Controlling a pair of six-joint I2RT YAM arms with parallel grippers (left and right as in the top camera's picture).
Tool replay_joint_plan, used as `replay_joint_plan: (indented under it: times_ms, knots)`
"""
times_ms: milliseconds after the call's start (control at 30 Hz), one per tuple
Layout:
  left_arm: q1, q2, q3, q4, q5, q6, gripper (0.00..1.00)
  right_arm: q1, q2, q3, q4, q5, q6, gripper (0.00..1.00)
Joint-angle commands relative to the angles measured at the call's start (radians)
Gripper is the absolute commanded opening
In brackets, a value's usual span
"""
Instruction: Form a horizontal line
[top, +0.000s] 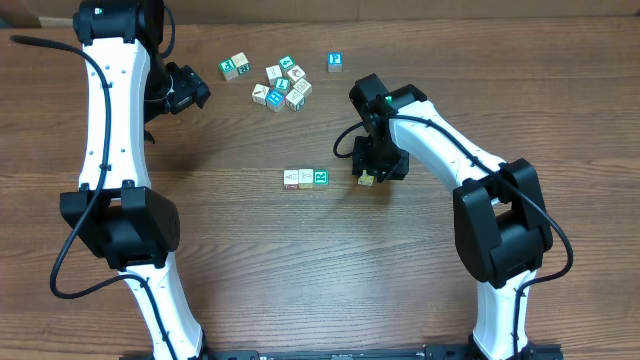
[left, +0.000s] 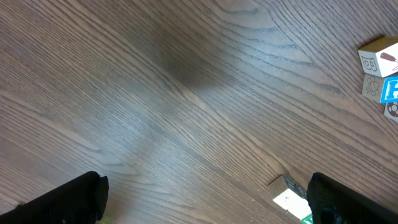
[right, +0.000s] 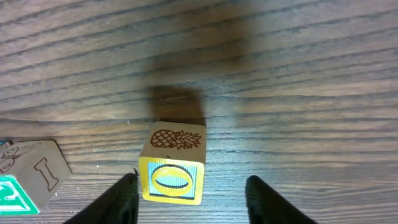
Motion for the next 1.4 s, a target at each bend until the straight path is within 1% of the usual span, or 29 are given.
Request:
replay_joint_plan:
  times_ms: [0,133,333,433,700,867,967,1033,1200,1367]
  knots:
    - [-0.007,0.006,0.000,-0.002,0.000,0.008,1.00,0.003,-0.003,-0.005,-0.001,-0.011,0.018,0.48]
    - [-0.007,0.006,0.000,-0.002,0.000,0.008,1.00,0.028,-0.003,-0.030,0.006,-0.014,0.018,0.47]
    - [-0.007,0.006,0.000,-0.002,0.000,0.008,0.99,0.062,-0.003,-0.077,0.097,0.024,0.019,0.46]
    - [-0.007,0.006,0.000,-0.002,0.000,0.008,0.99,0.064,-0.003,-0.077,0.103,0.040,0.044,0.45]
    - [-0.007,0.006,0.000,-0.002,0.000,0.008,1.00,0.042,-0.004,-0.034,0.068,0.041,0.045,0.46]
    - [-0.007,0.006,0.000,-0.002,0.000,0.008,0.99,0.042,-0.004,-0.019,0.071,0.097,0.074,0.46]
    - [-0.007,0.006,0.000,-0.002,0.000,0.008,1.00,0.042,-0.004,-0.019,0.080,0.095,0.074,0.45]
    - [-0.007,0.006,0.000,-0.002,0.000,0.008,0.99,0.042,-0.004,-0.019,0.081,0.096,0.074,0.44]
    - [-0.007,0.006,0.000,-0.002,0.000,0.008,0.99,0.042,-0.004,-0.019,0.082,0.096,0.074,0.35]
    - [-0.007,0.006,0.000,-0.002,0.000,0.008,1.00,0.042,-0.004,-0.019,0.082,0.091,0.074,0.35]
